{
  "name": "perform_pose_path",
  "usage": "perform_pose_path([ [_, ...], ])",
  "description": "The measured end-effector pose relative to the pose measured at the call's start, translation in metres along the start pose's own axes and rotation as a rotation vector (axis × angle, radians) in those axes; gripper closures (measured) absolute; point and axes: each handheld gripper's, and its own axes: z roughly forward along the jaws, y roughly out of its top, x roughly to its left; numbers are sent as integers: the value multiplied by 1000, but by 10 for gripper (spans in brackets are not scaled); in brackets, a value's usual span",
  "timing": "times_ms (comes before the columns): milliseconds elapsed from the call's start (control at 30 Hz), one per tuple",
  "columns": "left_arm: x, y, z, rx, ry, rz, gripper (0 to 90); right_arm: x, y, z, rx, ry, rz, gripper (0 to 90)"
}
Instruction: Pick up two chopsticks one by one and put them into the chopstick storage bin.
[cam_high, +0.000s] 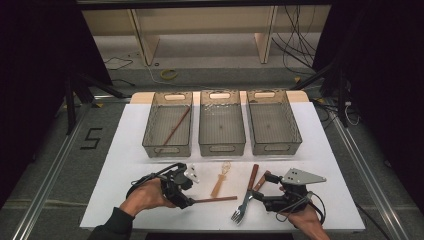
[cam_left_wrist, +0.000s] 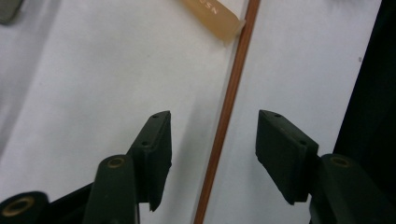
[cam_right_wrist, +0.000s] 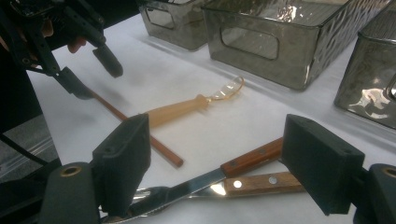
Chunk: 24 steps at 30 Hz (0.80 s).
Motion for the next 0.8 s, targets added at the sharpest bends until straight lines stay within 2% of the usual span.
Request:
perform_pose_path([
  [67,-1,0,3,16,-18,5,478,0,0,0,1,0,-3,252],
  [200,-2,0,8,50,-23,15,533,0,0,0,-1,0,0,252],
  [233,-2,0,9,61,-24,30,544,0,0,0,2,-1,-2,252],
  [267,-2,0,11,54,-30,22,557,0,0,0,3,-1,-2,252],
  [467,-3,0,15,74,-33,57,622,0,0,0,1,-1,-2,252],
  [800,-3,0,20,66,-29,91,713,0,0,1,7,0,-4,253],
])
